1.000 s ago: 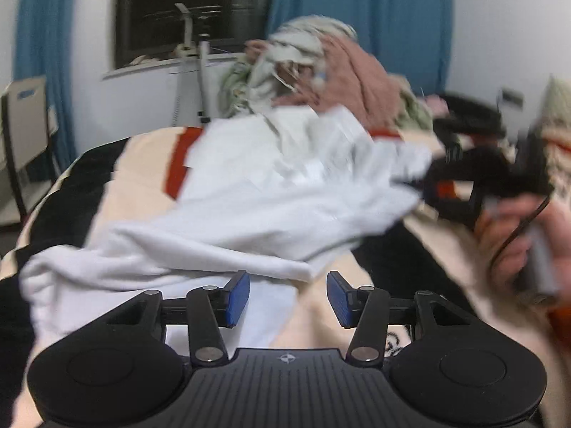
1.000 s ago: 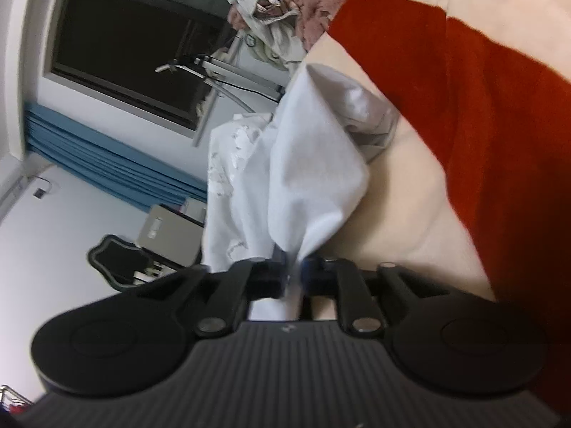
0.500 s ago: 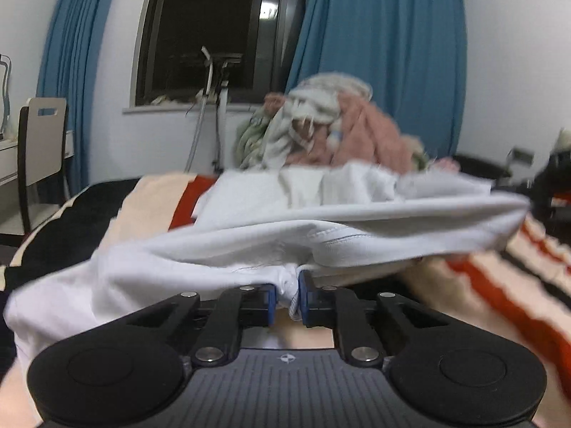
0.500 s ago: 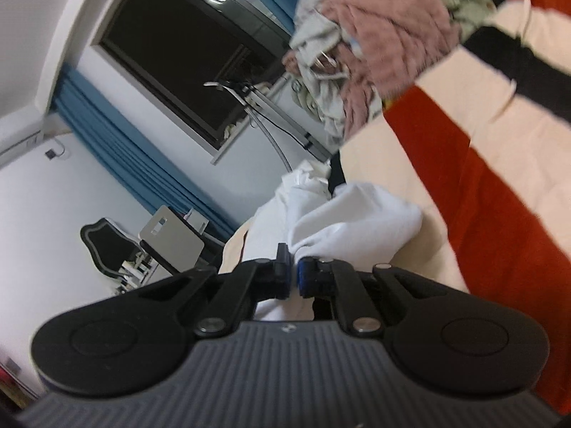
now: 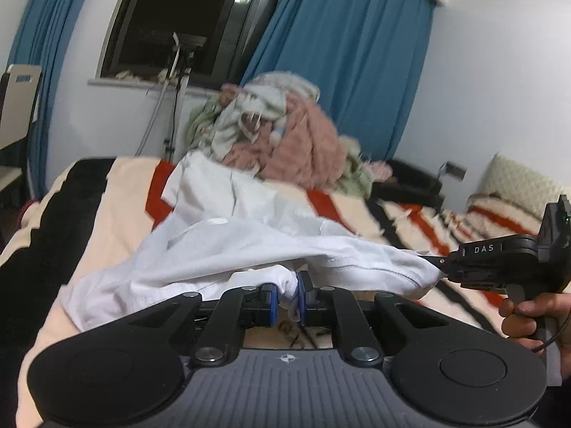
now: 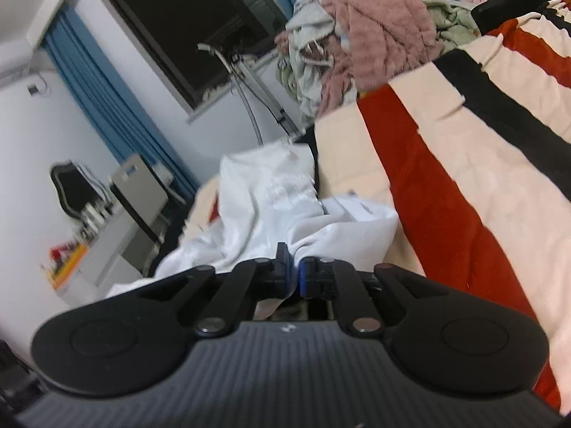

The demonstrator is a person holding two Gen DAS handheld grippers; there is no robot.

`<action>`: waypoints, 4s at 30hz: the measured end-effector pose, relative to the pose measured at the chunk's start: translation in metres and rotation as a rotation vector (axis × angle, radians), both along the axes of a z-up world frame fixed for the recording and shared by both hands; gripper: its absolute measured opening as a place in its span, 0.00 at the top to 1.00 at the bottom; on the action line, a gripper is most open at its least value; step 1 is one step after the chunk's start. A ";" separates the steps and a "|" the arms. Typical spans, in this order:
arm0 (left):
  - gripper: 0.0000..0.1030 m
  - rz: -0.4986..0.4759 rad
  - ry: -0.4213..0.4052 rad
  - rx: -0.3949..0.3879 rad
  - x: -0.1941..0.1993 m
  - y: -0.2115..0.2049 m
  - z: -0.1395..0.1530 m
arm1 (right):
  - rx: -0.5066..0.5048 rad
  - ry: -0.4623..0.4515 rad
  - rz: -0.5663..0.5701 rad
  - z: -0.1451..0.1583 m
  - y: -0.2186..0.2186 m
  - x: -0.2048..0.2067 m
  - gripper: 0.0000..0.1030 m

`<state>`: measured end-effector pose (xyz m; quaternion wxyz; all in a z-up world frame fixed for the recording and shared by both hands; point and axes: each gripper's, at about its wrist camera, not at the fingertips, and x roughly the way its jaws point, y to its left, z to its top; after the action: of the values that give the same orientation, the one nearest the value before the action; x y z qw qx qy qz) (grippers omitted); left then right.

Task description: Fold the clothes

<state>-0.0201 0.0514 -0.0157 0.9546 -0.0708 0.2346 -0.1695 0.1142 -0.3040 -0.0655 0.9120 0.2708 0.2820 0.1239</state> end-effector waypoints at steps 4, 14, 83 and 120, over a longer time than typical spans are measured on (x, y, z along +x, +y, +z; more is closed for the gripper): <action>0.89 0.016 0.084 0.038 0.024 -0.006 -0.019 | -0.023 0.075 -0.017 -0.022 0.002 0.015 0.91; 0.88 0.071 0.164 0.086 0.104 -0.011 -0.047 | 0.104 0.125 -0.056 -0.049 -0.005 0.042 0.90; 0.38 0.113 -0.084 0.260 0.061 -0.024 -0.031 | -0.347 -0.293 0.027 -0.017 0.079 0.001 0.98; 0.86 0.076 -0.036 0.307 0.072 -0.033 -0.033 | -0.725 -0.399 0.013 -0.030 0.130 -0.016 0.46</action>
<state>0.0515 0.0186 -0.0491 0.9639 0.0702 0.2380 -0.0964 0.0987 -0.1736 -0.0952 0.9843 -0.0992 0.1266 0.0724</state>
